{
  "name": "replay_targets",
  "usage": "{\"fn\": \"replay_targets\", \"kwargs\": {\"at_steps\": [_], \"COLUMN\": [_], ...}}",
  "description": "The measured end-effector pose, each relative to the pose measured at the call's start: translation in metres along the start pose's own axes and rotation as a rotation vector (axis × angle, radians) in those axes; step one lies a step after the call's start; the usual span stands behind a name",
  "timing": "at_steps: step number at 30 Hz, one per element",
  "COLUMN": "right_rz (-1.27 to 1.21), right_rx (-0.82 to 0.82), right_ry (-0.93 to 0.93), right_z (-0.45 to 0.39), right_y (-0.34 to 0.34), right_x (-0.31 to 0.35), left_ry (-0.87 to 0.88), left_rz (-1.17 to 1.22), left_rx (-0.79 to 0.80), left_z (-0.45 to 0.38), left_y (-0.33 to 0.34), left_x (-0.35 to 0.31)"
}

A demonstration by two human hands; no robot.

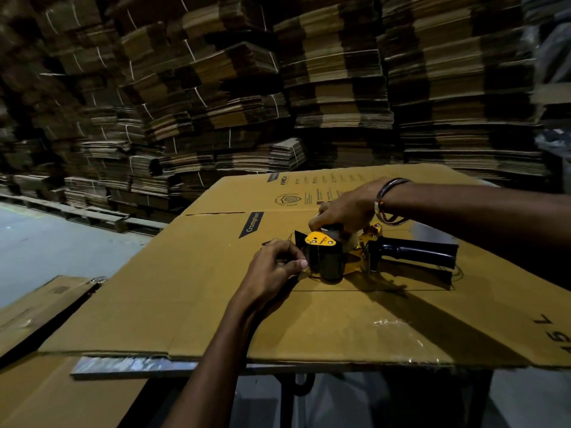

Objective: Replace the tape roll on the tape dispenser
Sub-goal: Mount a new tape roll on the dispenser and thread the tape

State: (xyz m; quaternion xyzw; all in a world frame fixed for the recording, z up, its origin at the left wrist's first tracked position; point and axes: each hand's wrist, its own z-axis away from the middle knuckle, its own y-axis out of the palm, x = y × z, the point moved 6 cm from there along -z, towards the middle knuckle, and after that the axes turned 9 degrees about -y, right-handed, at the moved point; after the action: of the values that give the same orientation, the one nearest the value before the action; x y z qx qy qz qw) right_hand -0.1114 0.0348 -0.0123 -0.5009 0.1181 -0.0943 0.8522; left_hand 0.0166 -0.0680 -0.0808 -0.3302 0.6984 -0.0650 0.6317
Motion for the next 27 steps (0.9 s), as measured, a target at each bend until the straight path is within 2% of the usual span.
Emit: {"fn": "replay_targets", "kwargs": {"at_steps": [3, 13, 16, 20, 22, 24, 27], "right_rz": [0.054, -0.283, -0.417, -0.412, -0.449, -0.496, -0.640], "right_rx": [-0.030, -0.264, -0.401, -0.633, -0.699, -0.674, -0.534], "right_ry": [0.030, 0.109, 0.065, 0.084, 0.092, 0.098, 0.075], "right_z": [0.007, 0.032, 0.055, 0.095, 0.112, 0.122, 0.127], "right_y": [-0.005, -0.004, 0.002, 0.020, 0.035, 0.050, 0.073], "right_x": [0.001, -0.011, -0.010, -0.020, -0.026, -0.031, -0.029], "left_ry": [0.001, -0.006, -0.012, -0.015, -0.022, -0.017, -0.021], "left_rz": [0.001, 0.023, 0.037, 0.043, 0.071, 0.062, 0.062], "left_rx": [-0.002, -0.003, -0.010, -0.012, -0.006, -0.006, -0.008], "left_z": [0.001, 0.002, 0.000, -0.002, -0.001, 0.000, 0.000], "left_y": [0.000, -0.001, -0.001, 0.000, 0.000, 0.000, 0.000], "left_x": [-0.001, 0.000, 0.002, 0.004, 0.004, 0.003, 0.003]}}
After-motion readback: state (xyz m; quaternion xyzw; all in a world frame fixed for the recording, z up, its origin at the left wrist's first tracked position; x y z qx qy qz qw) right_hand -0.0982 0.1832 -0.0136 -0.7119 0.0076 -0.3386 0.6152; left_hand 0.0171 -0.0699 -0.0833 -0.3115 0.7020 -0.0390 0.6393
